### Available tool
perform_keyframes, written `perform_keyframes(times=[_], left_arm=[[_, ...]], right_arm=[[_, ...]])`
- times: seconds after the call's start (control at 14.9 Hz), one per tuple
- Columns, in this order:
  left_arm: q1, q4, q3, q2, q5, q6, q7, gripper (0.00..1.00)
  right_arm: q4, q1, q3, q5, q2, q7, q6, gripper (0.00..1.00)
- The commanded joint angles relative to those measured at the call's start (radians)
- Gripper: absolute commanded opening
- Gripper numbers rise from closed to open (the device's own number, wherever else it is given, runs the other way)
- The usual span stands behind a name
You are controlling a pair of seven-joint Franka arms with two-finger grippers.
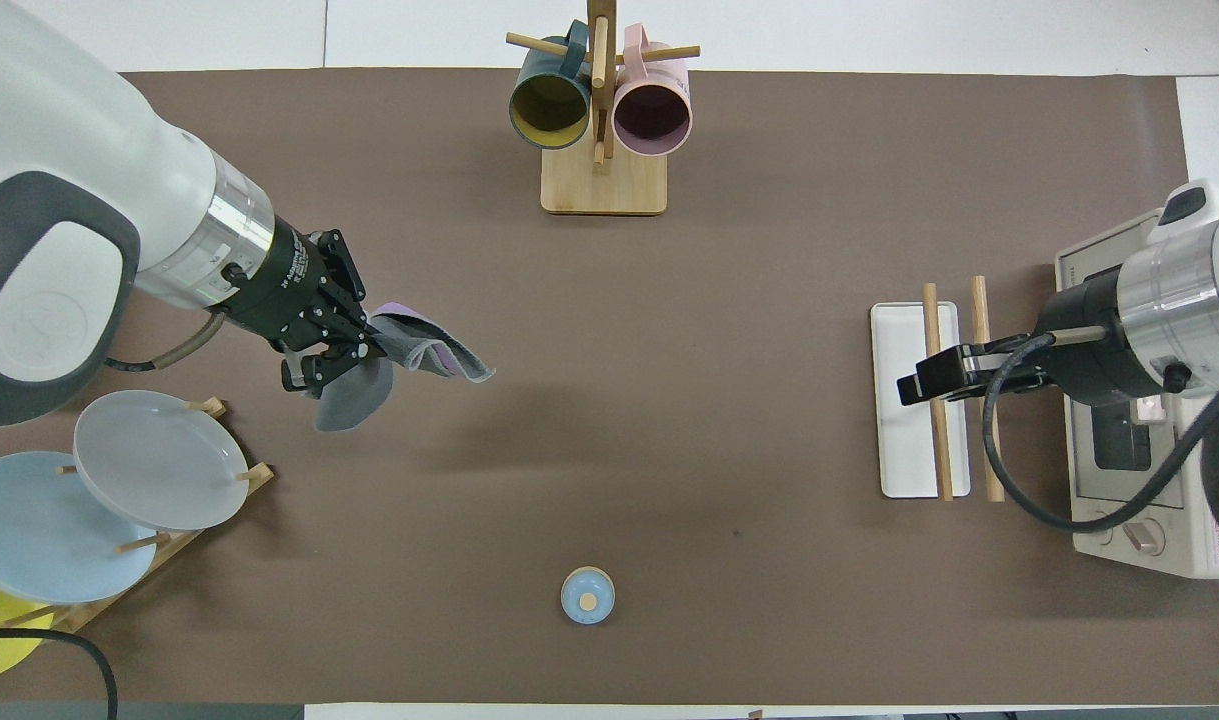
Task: Fold towel and hang on rack
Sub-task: 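Carry the towel toward center with the left gripper while the right gripper approaches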
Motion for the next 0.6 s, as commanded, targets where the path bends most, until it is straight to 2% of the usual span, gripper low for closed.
perform_keyframes(times=[0.0, 0.07, 0.27, 0.54], left_arm=[[-0.010, 0.011, -0.039, -0.015, -0.015, 0.032, -0.252, 0.00], [-0.011, 0.009, -0.040, -0.028, -0.017, 0.060, -0.325, 0.00], [-0.011, -0.010, -0.069, -0.073, -0.052, 0.126, -0.443, 0.00], [-0.056, -0.015, -0.086, -0.075, -0.070, 0.186, -0.564, 0.00]], right_arm=[[-0.034, -0.005, -0.003, 0.136, -0.030, -0.037, 0.040, 0.62], [-0.032, 0.003, 0.007, 0.160, -0.030, -0.048, 0.076, 0.68], [-0.035, 0.121, 0.012, 0.167, -0.028, -0.083, 0.174, 0.86], [-0.099, 0.242, 0.013, 0.161, -0.043, -0.192, 0.355, 0.94]])
